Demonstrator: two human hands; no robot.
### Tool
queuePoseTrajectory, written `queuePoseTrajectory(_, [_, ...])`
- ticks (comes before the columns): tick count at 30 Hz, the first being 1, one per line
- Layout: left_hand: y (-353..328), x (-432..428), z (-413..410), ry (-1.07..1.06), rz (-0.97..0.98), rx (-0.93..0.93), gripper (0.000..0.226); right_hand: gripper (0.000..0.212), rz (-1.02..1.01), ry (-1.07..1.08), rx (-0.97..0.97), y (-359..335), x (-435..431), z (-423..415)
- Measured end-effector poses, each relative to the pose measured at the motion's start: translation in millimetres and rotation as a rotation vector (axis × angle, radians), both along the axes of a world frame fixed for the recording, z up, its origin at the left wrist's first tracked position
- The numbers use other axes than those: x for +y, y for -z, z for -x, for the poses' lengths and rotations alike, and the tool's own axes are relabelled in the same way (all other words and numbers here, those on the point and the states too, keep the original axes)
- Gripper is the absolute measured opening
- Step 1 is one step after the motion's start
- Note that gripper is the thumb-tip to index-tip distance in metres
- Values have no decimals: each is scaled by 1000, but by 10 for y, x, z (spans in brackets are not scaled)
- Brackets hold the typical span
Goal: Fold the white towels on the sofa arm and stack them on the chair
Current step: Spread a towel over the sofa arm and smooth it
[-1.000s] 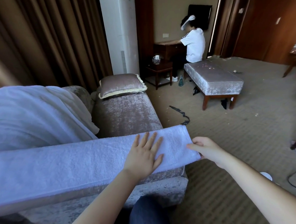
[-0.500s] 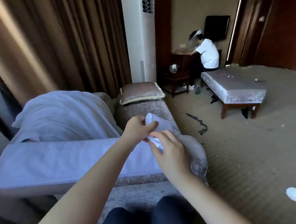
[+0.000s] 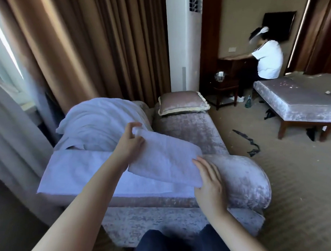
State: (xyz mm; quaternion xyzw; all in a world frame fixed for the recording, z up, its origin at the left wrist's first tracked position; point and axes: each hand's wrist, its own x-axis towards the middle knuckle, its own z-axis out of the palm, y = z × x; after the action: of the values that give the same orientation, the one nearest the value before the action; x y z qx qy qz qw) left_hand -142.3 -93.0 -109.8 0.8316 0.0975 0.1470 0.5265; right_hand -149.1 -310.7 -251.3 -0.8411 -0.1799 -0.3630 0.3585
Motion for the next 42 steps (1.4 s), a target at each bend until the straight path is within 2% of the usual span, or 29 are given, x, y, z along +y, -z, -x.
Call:
queuePoseTrajectory(6, [475,282,82,-4,-151,153,39,92,195,-108,105,148,-61,-56])
queuePoseTrajectory(8, [501,266,74,-15,-158,153,36,79,249,-133,145,91,-108,-28])
queuePoseTrajectory(10, [491,230,53,-29,-151,153,34,63,394,-122,129,71,-165,18])
queuePoseTrajectory(11, [511,209,47,-51,-189,137,36,63,460,-108,128,65,-191,43])
queuePoseTrajectory(12, [545,205,50,-98,-312,79,40,68,496,-104,132,54,-210,60])
queuePoseTrajectory(14, [625,189,78,-205,-666,-153,43,75,464,-101,145,-40,-197,57])
queuePoseTrajectory(15, [665,148,95,-218,-785,-287,42,76,426,-102,165,-106,-161,30])
queuePoseTrajectory(17, [730,-2,141,-146,-850,-431,42,80,404,-86,215,-232,-35,-87])
queuePoseTrajectory(20, [989,-191,178,5,-963,-382,48,91,455,-10,198,-305,175,-278])
queuePoseTrajectory(22, [1175,-151,145,49,-1032,-335,55,105,481,-3,300,-253,214,-371])
queuePoseTrajectory(27, [1300,-66,39,64,-1072,-371,57,91,426,99,324,-116,224,-403])
queuePoseTrajectory(29, [1312,-87,35,55,-1067,-382,56,93,418,46,331,-99,216,-423])
queuePoseTrajectory(32, [1326,-73,50,53,-1074,-388,56,92,285,-26,351,-106,131,-383])
queuePoseTrajectory(36, [1322,-80,65,47,-1074,-366,56,87,113,169,372,-18,-90,-158])
queuePoseTrajectory(42, [1297,-114,74,30,-1085,-343,57,38,17,165,444,-149,-87,-96])
